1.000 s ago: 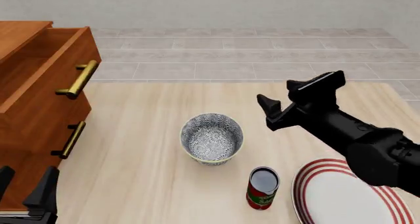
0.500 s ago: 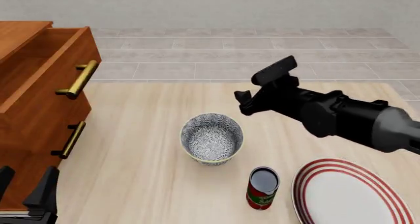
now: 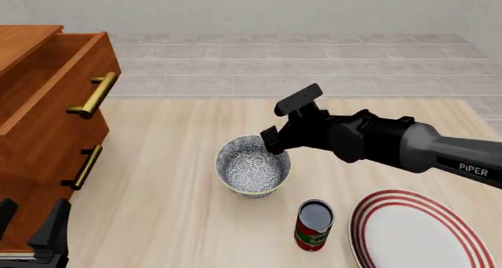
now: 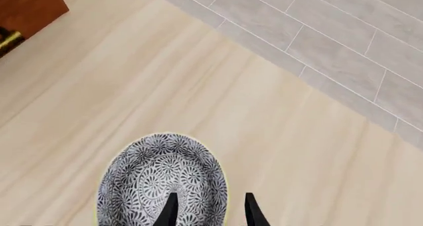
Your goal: Put the bowl on the plate.
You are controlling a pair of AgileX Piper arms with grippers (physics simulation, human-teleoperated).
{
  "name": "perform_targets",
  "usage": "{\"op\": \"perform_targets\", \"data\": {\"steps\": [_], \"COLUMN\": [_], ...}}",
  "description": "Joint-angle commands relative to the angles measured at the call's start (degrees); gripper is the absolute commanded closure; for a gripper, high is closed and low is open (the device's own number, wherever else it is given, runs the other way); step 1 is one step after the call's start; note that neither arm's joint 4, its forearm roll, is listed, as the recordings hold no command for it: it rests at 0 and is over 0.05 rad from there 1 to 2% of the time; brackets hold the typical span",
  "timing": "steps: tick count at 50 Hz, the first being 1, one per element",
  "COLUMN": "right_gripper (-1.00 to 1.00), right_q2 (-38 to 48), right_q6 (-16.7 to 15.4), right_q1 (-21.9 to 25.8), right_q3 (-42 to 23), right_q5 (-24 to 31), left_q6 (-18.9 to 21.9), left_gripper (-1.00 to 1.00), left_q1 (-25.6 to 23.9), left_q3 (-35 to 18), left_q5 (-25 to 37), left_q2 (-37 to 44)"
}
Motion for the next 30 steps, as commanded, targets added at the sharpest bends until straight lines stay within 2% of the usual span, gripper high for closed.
{"op": "perform_targets", "data": {"steps": [1,18,30], "right_gripper": [-1.0,-1.0,-1.0], "right_q2": [3.29,8.39,10.05], "right_q6": [0.58,-2.34,-1.99], "right_q1": [-0.44,-3.72,-3.74], "right_q3": [-1.05,-1.82,-1.28], "right_q5": [2.1,3.89,3.22], "left_q6": [0.0,0.0,0.0], "left_gripper": [-1.0,-1.0,-1.0], "left_q1": [0.0,0.0,0.0], "left_q3": [0.0,0.0,0.0], "left_q5": [0.0,0.0,0.0], "left_q2": [0.0,0.0,0.0]}}
